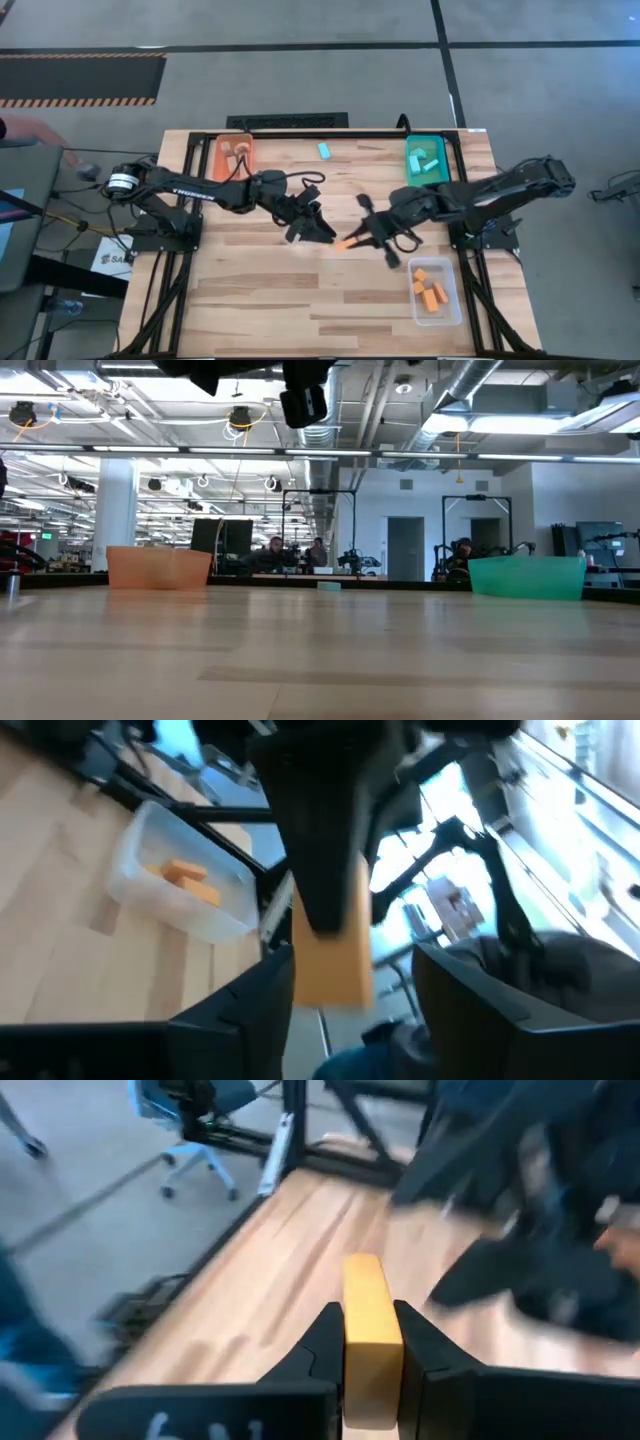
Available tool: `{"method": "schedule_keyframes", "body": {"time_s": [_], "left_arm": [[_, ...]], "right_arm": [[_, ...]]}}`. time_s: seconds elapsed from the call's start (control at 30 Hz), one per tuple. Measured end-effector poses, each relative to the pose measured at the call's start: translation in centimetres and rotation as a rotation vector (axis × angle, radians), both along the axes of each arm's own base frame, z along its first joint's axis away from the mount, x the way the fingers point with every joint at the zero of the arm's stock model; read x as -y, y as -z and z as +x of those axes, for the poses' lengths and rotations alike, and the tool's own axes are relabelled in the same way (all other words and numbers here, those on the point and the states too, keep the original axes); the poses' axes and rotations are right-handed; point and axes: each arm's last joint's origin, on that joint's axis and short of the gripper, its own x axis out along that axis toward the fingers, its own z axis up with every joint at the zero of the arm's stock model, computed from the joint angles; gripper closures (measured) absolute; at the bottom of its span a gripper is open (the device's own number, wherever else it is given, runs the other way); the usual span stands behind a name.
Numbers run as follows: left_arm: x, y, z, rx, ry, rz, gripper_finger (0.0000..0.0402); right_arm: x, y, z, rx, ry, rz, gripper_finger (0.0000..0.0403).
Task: Sort & place blocks by color
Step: Put the orange block into the white bin
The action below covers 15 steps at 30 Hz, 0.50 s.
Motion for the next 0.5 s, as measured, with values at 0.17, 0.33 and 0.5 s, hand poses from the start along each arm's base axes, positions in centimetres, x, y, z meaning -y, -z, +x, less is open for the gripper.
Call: {"method": "schedule_keyframes", "body": {"time_s": [0.17,0.33,0.5], "left_arm": [[-2.1,1.1,-0.3,-0.115,0.027,-0.001,0.0185],[-3.6,2.6,-1.3,-0.273,-0.066,0.113,0.0183],[-4.1,3.5,-1.7,-0.354,-0.134,0.208,0.0183]], "right_arm": [[0.3,-0.9,-4.4,-0.231,0.034,0.177,0.0349],[-0.3,-0.7,-10.0,-0.594,0.028,0.346,0.0346],[-1.2,-0.4,-14.1,-0.871,0.144,0.452,0.0345]]}}
